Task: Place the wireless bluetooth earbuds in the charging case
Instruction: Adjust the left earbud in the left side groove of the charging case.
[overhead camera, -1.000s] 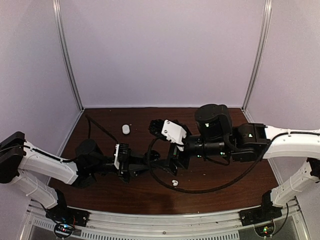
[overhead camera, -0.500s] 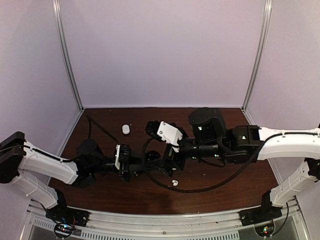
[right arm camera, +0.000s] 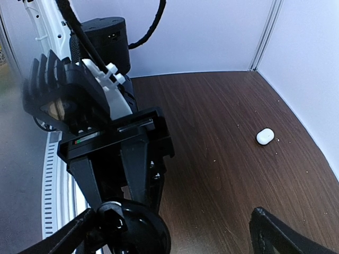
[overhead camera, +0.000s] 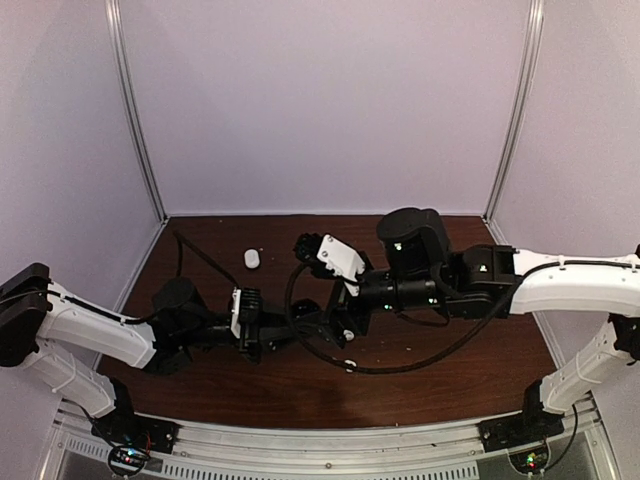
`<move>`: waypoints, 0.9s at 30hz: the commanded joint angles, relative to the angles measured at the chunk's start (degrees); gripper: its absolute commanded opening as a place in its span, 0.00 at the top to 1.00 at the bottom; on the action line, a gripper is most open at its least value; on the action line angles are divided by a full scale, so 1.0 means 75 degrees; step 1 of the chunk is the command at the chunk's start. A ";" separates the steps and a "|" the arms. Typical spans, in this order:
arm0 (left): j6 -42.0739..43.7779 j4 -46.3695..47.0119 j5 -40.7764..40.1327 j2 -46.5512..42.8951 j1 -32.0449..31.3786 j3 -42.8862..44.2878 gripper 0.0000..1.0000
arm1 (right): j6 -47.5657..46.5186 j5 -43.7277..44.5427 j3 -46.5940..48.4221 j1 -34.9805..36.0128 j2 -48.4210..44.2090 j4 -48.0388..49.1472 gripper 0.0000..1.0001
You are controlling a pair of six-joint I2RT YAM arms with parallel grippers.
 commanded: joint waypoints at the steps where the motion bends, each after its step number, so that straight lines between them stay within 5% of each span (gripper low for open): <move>1: 0.0216 0.0237 0.0158 -0.0074 -0.0008 0.0098 0.96 | 0.0289 -0.0005 0.0218 -0.0242 0.0065 0.0314 0.00; 27: 0.0185 0.0228 0.0373 -0.0121 -0.0008 0.0126 0.96 | 0.0510 -0.0894 0.0487 -0.0586 0.0521 0.0478 0.00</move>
